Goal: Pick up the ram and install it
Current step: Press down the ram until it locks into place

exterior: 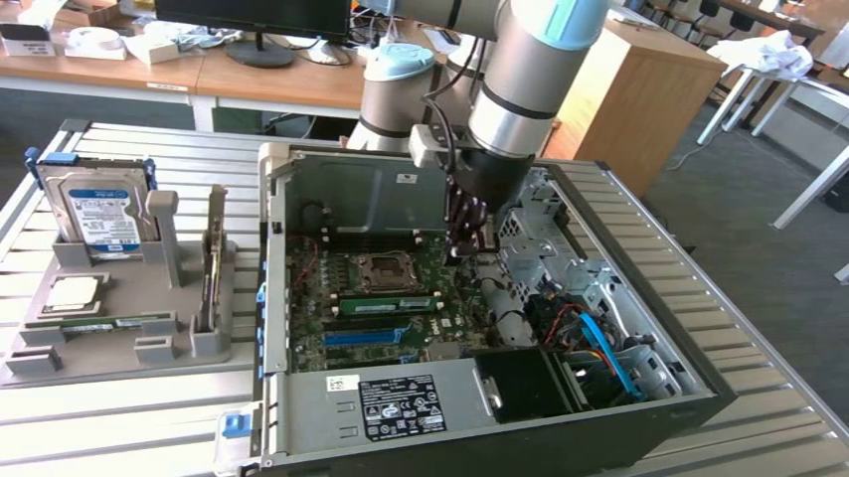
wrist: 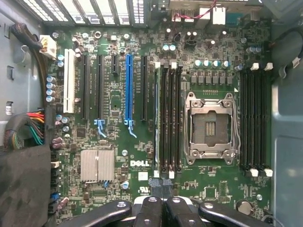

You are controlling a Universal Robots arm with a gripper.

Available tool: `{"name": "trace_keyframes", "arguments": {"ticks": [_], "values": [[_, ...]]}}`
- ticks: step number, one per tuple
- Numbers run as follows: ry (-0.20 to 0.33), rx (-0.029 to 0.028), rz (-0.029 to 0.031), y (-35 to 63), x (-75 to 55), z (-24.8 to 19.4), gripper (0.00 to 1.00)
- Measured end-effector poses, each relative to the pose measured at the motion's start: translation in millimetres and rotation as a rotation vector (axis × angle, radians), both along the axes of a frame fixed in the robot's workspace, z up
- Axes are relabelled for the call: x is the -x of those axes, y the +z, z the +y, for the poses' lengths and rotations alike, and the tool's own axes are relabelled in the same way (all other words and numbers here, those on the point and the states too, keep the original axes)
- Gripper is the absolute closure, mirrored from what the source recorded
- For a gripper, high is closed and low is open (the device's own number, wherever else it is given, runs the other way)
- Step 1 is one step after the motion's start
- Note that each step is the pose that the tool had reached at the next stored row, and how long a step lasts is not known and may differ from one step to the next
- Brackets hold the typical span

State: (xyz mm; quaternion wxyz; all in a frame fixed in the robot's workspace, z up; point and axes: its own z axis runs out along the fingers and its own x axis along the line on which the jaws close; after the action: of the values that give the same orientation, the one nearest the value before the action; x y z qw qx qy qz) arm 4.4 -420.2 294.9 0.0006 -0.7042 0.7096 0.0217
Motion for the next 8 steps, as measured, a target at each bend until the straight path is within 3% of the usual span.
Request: {"name": "trace_keyframes", "arguments": {"ticks": [8], "values": [[0.0, 0.0, 0.0, -7.8, 0.0, 0.0, 0.9]]}}
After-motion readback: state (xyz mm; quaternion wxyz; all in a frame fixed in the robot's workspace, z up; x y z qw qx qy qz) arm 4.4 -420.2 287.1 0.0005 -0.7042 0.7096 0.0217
